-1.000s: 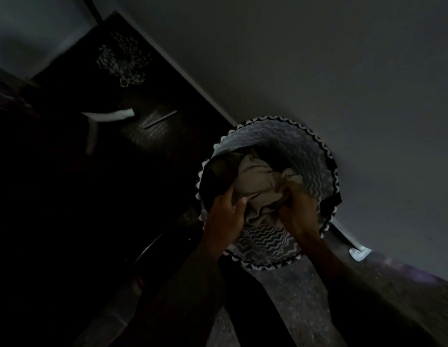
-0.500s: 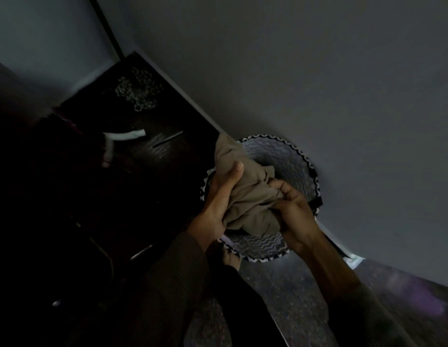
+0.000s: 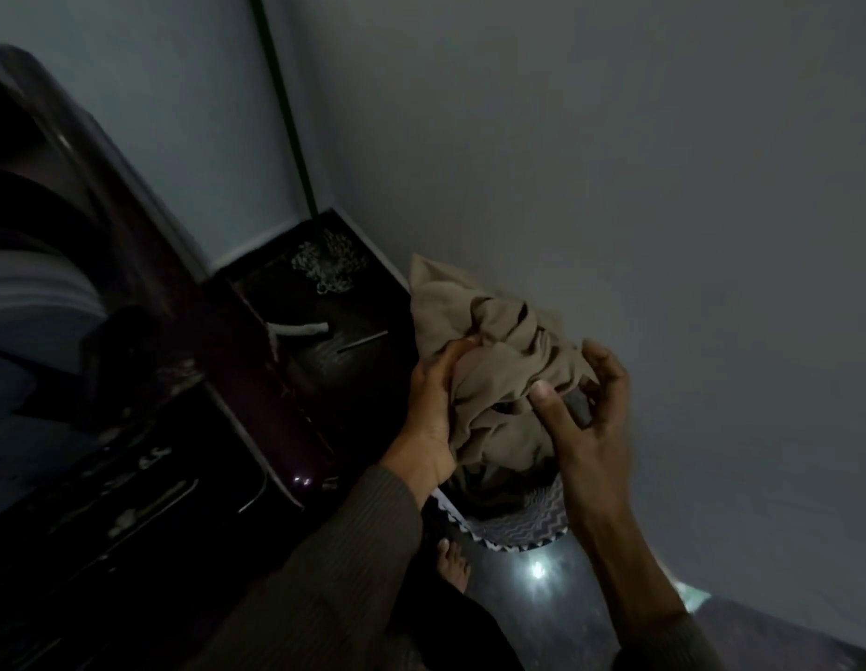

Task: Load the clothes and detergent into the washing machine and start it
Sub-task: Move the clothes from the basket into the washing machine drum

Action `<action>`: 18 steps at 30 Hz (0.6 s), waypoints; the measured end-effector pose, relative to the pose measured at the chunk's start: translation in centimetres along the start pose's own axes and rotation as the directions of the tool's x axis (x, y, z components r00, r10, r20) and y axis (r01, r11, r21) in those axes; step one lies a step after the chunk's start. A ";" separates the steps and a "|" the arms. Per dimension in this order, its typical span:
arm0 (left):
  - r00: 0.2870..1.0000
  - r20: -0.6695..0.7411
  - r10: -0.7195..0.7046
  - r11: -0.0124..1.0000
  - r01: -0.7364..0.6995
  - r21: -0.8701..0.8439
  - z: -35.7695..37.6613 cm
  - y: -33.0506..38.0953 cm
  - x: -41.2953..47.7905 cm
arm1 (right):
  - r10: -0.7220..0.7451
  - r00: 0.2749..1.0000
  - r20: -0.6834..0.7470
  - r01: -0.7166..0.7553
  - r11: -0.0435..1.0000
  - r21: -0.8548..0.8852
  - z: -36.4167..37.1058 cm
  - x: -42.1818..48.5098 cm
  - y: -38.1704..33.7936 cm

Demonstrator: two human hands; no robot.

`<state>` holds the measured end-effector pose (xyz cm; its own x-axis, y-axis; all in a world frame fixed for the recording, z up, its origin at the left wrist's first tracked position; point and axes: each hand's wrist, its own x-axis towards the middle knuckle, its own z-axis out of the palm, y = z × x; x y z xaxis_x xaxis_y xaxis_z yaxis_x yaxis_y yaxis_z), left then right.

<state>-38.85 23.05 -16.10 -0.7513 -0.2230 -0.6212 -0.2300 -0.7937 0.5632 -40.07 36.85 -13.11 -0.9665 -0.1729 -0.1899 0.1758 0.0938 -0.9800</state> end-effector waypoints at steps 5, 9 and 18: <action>0.985 0.155 0.076 0.995 -0.065 -0.080 2.0 4.4 -5.5 | 0.040 0.987 0.158 -0.073 0.974 0.213 1.9 -0.8 -4.3; 0.968 0.121 0.220 0.974 -0.211 -0.081 2.8 8.7 -9.7 | -0.020 0.966 0.257 -0.054 0.959 0.278 4.2 -1.7 -9.5; 0.875 -0.048 0.481 0.875 -0.477 0.078 -2.7 19.7 -19.2 | -0.164 0.870 0.466 0.046 0.966 0.255 15.0 -6.6 -19.3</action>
<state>-27.23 10.12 5.48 -0.7385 -0.6044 -0.2990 0.1087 -0.5443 0.8318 -34.22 21.47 6.13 -0.7821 -0.6224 -0.0322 0.1734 -0.1676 -0.9705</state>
